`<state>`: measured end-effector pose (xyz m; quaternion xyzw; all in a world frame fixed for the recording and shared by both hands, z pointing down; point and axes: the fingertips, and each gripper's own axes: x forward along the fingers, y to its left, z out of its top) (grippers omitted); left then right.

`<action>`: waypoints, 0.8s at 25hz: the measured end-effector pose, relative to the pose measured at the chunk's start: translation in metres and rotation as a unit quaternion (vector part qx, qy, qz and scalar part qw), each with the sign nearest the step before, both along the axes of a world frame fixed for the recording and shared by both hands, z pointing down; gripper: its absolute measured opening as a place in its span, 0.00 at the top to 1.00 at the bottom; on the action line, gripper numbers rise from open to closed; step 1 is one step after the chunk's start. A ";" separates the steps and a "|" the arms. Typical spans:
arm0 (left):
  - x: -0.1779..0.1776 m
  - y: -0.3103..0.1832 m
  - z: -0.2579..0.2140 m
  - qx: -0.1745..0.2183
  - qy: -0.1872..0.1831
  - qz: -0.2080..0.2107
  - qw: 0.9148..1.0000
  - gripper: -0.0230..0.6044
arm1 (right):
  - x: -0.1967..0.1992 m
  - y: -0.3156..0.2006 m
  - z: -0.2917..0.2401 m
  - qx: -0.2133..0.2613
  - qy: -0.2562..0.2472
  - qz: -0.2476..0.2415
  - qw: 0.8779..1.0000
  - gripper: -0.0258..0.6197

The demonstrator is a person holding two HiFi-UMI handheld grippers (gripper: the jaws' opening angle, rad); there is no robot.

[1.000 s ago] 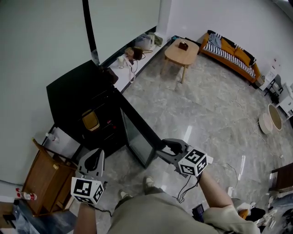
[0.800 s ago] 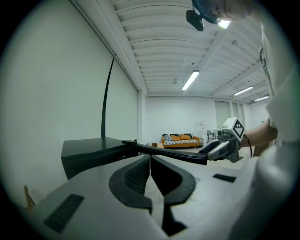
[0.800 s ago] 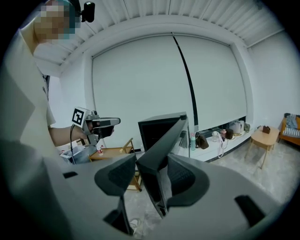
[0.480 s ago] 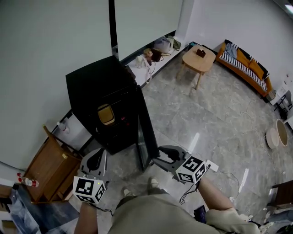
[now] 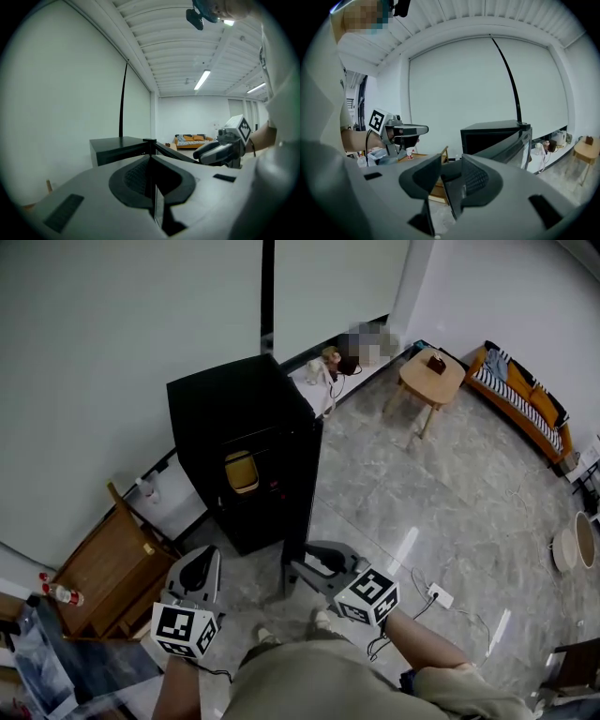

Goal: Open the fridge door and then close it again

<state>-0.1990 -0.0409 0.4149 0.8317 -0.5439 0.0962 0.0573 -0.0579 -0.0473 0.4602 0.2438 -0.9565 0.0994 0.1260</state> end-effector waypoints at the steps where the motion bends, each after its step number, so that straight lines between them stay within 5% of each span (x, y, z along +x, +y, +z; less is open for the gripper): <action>1: -0.004 0.001 0.000 0.000 0.000 -0.004 1.000 0.95 | -0.008 -0.001 0.001 0.000 0.001 -0.003 1.000 0.78; 20: -0.083 0.006 0.012 -0.016 -0.005 -0.060 0.998 0.95 | -0.127 -0.047 0.006 0.007 0.036 -0.011 0.999 0.78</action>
